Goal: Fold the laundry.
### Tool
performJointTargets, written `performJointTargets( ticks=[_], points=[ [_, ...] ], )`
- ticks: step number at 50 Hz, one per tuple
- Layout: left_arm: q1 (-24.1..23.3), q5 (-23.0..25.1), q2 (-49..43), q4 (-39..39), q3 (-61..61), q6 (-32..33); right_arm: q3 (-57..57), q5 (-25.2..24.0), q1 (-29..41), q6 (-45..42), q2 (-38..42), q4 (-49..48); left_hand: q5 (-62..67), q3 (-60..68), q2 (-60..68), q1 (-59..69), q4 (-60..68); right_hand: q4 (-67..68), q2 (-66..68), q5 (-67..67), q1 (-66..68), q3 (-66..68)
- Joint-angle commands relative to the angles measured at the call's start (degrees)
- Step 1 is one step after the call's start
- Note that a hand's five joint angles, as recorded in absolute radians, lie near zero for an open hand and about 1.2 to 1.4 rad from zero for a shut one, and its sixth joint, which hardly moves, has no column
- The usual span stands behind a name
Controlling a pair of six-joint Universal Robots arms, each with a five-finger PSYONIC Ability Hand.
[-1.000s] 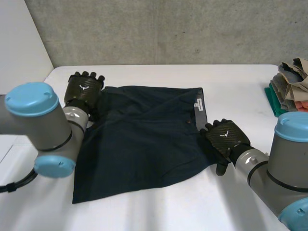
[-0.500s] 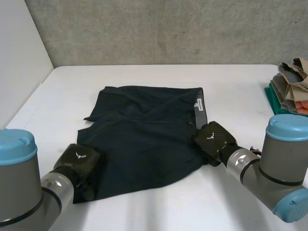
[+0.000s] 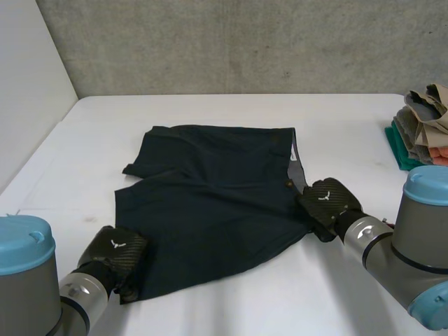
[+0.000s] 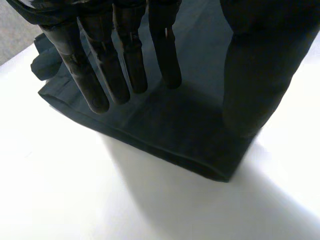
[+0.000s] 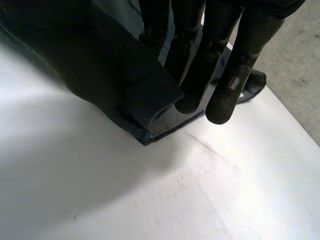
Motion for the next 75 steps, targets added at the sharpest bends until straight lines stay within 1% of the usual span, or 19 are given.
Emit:
performJointTargets(
  ticks=[1, 10, 18, 34, 37, 38, 39, 42, 53, 55, 57, 59, 61, 62, 63, 66, 67, 70, 75],
  points=[
    [-0.08, -0.15, -1.83, 2.4, -0.34, 0.46, 0.17, 1.07, -0.81, 1.73, -1.22, 0.59, 6.71, 6.69, 6.67, 6.07, 6.59, 11.97, 12.51, 14.87, 25.03, 12.11],
    [-2.01, -0.24, -1.92, 2.31, -1.04, 0.46, 0.61, 3.36, -0.9, 1.73, -1.66, 0.77, 6.37, 6.35, 6.33, 5.73, 6.25, 11.97, 12.51, 14.87, 25.03, 12.11],
    [-2.63, -0.32, -0.61, 1.79, -1.39, -0.33, 0.79, 3.27, -0.9, 1.73, -1.66, 0.94, 0.83, 0.81, 0.78, 0.18, 0.71, 11.97, 12.51, 14.87, 25.03, 12.11],
    [-3.6, -0.15, -2.27, 2.05, -1.92, -0.68, 1.14, 3.1, -0.9, 1.73, -1.66, 0.86, 1.49, 1.47, 1.45, 0.85, 1.37, 11.97, 12.51, 14.87, 25.03, 12.11],
    [-3.42, -0.24, -2.98, 2.4, -1.75, -0.68, 1.23, 3.1, -0.9, 1.73, -1.66, 0.86, 11.55, 11.53, 11.5, 10.9, 11.42, 11.97, 12.51, 14.87, 25.03, 12.11],
    [-3.42, -0.24, -2.98, 2.66, -1.66, -0.68, 1.23, 3.1, -0.9, 1.73, -1.66, 0.86, 17.08, 17.06, 17.04, 16.44, 16.96, 11.97, 12.51, 14.87, 25.03, 12.11],
    [-3.51, -0.24, -2.98, 3.62, -1.74, -0.68, 1.23, 3.18, -0.9, 1.73, -1.66, 0.86, 30.29, 30.27, 30.25, 29.65, 30.17, 11.97, 12.51, 14.87, 25.03, 12.11],
    [-3.6, -0.24, -2.98, 6.34, -1.83, -0.07, 1.23, 3.27, -0.9, 1.73, -1.75, 0.86, 45.17, 45.15, 45.13, 44.53, 45.05, 11.97, 12.51, 14.87, 25.03, 12.11],
    [-3.42, -0.59, -6.06, 6.8, -0.69, 0.38, 2.63, 3.36, -0.99, 1.12, -5.88, 2.34, 45.21, 45.19, 45.16, 44.56, 45.09, 11.97, 12.51, 14.87, 25.03, 12.11],
    [-3.51, -0.41, -3.87, 4.61, -0.69, 0.55, 2.99, 3.36, -0.99, 0.59, -7.11, 4.62, 45.21, 45.19, 45.16, 44.56, 45.09, 11.97, 12.51, 14.87, 25.03, 12.11],
    [-3.68, -0.41, -1.5, 1.62, -0.78, 0.9, 3.16, 3.01, -1.25, -0.28, -9.56, 9.89, 45.21, 45.19, 45.16, 44.56, 45.09, 11.97, 12.51, 14.87, 25.03, 12.11],
    [-4.12, 0.03, 1.41, -4.87, -0.69, 2.39, 3.16, 2.75, -1.69, -1.51, -11.23, 14.28, 45.21, 45.19, 45.16, 44.56, 45.09, 11.97, 12.51, 14.87, 25.03, 12.11],
    [-4.3, 0.38, 2.99, -9.97, -0.78, 3.97, 3.25, 2.39, -2.83, -5.02, -13.96, 21.84, 45.21, 45.19, 45.16, 44.56, 45.09, 11.97, 12.51, 14.87, 25.03, 12.11],
    [-4.65, 0.55, 4.3, -14.87, -0.69, 5.46, 3.34, 2.31, -3.27, -6.69, -14.93, 24.47, 45.21, 45.19, 45.16, 44.56, 45.09, 11.97, 12.51, 14.87, 25.03, 12.11],
    [-4.91, 0.73, 4.93, -17.18, -0.69, 6.08, 3.86, 2.31, -4.32, -10.79, -16.76, 29.63, 45.21, 45.19, 45.16, 44.56, 45.09, 11.97, 12.51, 14.87, 25.03, 12.11],
    [-7.01, 2.22, 7.99, -24.81, -0.43, 7.49, 5.62, 2.39, -6.34, -17.84, -19.23, 37.13, 45.21, 45.19, 45.16, 44.56, 45.09, 11.97, 12.51, 14.87, 25.03, 12.11],
    [-7.72, 2.66, 8.79, -25.8, -0.25, 7.84, 6.67, 2.48, -8.18, -21.87, -20.46, 40.98, 45.21, 45.19, 45.16, 44.56, 45.09, 11.97, 12.51, 14.87, 25.03, 12.11],
    [-8.35, 3.45, 10.38, -26.43, 1.5, 8.02, 7.03, 1.87, -10.56, -26.2, -21.26, 43.57, 45.21, 45.19, 45.16, 44.56, 45.09, 11.97, 12.51, 14.87, 25.03, 12.11],
    [-4.83, 3.54, 9.07, -20.99, 6.95, 7.93, 5.28, -0.86, -12.24, -21.75, -21.0, 36.13, 45.21, 45.19, 45.16, 44.56, 45.09, 11.97, 12.51, 14.87, 25.03, 12.11]
  ],
)
